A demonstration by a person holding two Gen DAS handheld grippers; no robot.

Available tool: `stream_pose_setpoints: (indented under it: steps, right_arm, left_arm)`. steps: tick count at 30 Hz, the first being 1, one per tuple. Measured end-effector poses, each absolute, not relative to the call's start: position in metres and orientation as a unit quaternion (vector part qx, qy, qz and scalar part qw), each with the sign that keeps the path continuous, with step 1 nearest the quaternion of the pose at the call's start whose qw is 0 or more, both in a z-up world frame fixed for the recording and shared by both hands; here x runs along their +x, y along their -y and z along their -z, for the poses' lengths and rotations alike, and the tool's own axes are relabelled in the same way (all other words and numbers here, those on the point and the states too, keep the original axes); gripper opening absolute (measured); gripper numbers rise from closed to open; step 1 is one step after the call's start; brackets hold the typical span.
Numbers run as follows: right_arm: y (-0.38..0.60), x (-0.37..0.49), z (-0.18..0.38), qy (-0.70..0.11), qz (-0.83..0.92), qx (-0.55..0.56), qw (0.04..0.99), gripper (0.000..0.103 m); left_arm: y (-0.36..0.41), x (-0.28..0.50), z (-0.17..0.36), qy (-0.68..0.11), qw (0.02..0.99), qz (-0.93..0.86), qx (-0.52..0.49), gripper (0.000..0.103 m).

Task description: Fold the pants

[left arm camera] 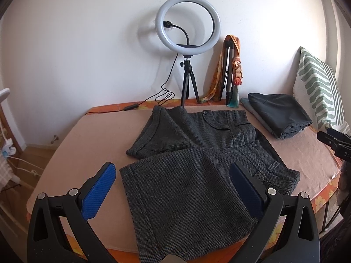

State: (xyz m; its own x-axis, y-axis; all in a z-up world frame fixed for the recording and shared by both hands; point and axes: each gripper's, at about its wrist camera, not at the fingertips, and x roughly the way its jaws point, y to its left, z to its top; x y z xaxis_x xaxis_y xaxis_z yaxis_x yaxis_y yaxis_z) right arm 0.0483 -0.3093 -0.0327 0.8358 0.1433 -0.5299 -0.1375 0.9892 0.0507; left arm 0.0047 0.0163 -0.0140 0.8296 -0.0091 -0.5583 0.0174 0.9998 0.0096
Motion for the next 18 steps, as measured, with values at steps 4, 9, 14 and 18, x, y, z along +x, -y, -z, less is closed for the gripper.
stream_pose_setpoints:
  steps: [4,9,14,18]
  right_arm:
    - [0.311,0.047,0.037,-0.281,-0.089,0.004,0.956,0.091]
    - [0.309,0.044,0.047,-0.289,-0.121,-0.019,0.949,0.087]
    - [0.302,0.035,0.062,-0.301,-0.154,-0.057,0.939,0.086]
    - [0.291,0.027,0.081,-0.317,-0.19,-0.105,0.923,0.083]
  left_arm:
    - [-0.024,0.004,0.022,-0.297,0.954,0.036,0.018,0.103]
    - [-0.034,-0.002,0.04,-0.32,0.945,0.05,0.047,0.099]
    - [-0.043,-0.013,0.053,-0.356,0.93,0.08,0.046,0.092]
    - [-0.035,-0.022,0.064,-0.38,0.916,0.111,0.066,0.076]
